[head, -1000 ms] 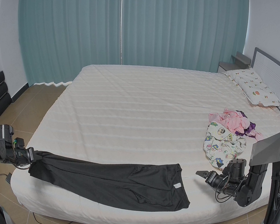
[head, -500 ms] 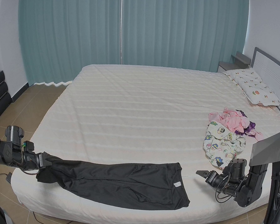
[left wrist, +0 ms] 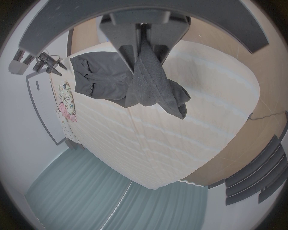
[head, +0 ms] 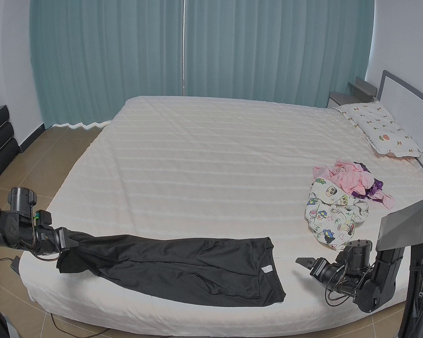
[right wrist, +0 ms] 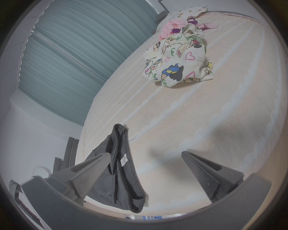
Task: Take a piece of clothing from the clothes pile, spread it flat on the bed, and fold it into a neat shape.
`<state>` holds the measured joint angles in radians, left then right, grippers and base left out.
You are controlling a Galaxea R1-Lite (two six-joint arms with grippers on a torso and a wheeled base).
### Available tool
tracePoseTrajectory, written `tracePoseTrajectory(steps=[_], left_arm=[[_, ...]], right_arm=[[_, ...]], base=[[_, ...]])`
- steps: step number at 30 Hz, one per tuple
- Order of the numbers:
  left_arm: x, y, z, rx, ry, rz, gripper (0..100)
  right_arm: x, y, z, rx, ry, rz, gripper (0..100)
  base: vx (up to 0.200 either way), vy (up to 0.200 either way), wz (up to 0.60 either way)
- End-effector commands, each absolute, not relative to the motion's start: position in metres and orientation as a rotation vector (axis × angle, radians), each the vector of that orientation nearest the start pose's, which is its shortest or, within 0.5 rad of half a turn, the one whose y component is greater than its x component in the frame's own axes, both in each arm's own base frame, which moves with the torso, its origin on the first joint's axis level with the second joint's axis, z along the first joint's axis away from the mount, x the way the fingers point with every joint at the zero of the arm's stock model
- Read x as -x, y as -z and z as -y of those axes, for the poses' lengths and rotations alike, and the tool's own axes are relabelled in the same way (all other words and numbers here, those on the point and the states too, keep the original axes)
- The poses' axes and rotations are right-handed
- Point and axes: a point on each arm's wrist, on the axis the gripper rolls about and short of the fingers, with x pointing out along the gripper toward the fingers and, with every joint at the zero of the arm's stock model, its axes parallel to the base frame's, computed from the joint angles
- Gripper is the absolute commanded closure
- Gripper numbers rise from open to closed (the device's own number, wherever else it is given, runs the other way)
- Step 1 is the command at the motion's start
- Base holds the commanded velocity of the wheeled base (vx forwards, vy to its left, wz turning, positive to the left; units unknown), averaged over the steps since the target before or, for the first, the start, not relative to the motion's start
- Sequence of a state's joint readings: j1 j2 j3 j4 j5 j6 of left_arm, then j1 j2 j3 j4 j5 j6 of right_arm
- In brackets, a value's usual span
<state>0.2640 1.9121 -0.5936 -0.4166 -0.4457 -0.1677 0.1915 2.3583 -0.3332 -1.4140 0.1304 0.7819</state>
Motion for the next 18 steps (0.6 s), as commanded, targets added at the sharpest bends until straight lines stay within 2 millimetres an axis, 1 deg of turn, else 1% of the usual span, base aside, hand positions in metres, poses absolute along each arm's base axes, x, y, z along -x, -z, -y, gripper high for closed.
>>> tracePoseTrajectory(steps=[1,5,6,7,10,11,12,13,14,15,18], left_arm=[[-0.279,-0.059,-0.051,0.471,0.089,-0.855,100],[-0.283,-0.061,-0.037,0.446,0.102,-0.859,100],[-0.283,-0.061,-0.037,0.446,0.102,-0.859,100],[-0.285,-0.062,-0.030,0.441,0.102,-0.862,100],[-0.291,-0.065,-0.018,0.453,0.100,-0.859,100],[-0.292,-0.066,-0.016,0.456,0.100,-0.858,100],[-0.294,-0.068,-0.010,0.458,0.102,-0.856,100],[-0.294,-0.068,-0.010,0.459,0.102,-0.856,100],[-0.296,-0.069,0.000,0.445,0.112,-0.855,100],[-0.296,-0.069,0.001,0.443,0.112,-0.858,100],[-0.301,-0.071,0.021,0.423,0.113,-0.853,100]], right_arm=[[-0.281,0.039,-0.059,-0.730,-0.058,-0.709,0],[-0.281,0.039,-0.059,-0.729,-0.059,-0.710,0],[-0.281,0.039,-0.059,-0.729,-0.059,-0.710,0],[-0.281,0.039,-0.059,-0.728,-0.057,-0.711,0],[-0.281,0.039,-0.059,-0.729,-0.058,-0.709,0],[-0.281,0.039,-0.059,-0.729,-0.058,-0.709,0],[-0.281,0.039,-0.059,-0.729,-0.058,-0.709,0],[-0.281,0.039,-0.059,-0.729,-0.058,-0.709,0],[-0.282,0.039,-0.059,-0.729,-0.058,-0.708,0],[-0.282,0.039,-0.059,-0.729,-0.058,-0.708,0],[-0.282,0.039,-0.059,-0.729,-0.058,-0.708,0]], base=[[0.000,-0.200,0.00],[0.000,-0.200,0.00],[0.000,-0.200,0.00],[0.000,-0.200,0.00],[0.000,-0.200,0.00],[0.000,-0.200,0.00],[0.000,-0.200,0.00],[0.000,-0.200,0.00],[0.000,-0.200,0.00],[0.000,-0.200,0.00],[0.000,-0.200,0.00]])
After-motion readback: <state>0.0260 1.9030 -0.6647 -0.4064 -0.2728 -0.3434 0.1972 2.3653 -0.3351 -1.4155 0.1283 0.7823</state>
